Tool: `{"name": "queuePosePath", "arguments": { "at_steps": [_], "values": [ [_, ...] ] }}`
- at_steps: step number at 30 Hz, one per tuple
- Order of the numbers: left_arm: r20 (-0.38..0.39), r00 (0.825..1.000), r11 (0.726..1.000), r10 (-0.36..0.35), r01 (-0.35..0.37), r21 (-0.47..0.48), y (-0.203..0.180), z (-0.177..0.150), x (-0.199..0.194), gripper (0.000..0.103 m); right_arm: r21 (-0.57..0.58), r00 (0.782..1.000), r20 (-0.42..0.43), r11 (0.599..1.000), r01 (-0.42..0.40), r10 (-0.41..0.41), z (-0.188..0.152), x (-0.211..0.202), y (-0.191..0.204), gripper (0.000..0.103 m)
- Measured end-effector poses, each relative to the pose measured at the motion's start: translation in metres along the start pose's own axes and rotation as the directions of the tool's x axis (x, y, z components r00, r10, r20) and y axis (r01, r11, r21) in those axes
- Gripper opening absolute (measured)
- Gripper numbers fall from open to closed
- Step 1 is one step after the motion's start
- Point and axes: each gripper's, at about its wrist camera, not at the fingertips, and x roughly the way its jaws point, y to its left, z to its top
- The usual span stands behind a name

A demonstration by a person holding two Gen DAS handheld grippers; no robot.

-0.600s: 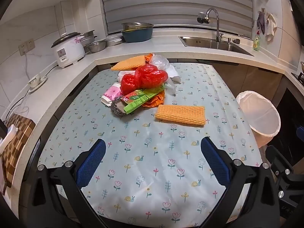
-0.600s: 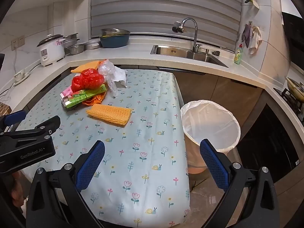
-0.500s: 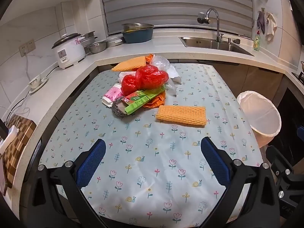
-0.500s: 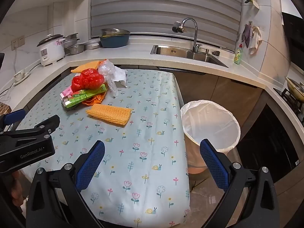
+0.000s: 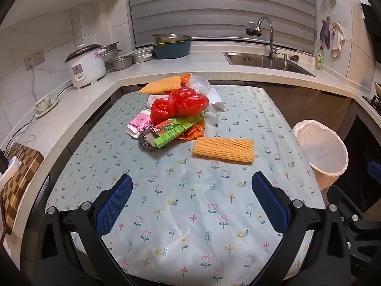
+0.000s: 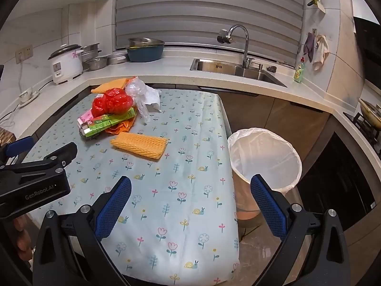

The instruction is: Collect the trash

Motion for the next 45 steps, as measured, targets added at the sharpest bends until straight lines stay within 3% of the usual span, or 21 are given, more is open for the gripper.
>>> {"name": "queuePosePath", "arguments": {
  "at_steps": [45],
  "values": [
    [0.035,0.999,1.000,0.015,-0.015,0.000,0.0014,0.0025,-0.0033,0.095,0.002,1.000,0.018,1.000,-0.006,0.006,0.0058,-0.0052,-0.0039,0.096]
  ]
}}
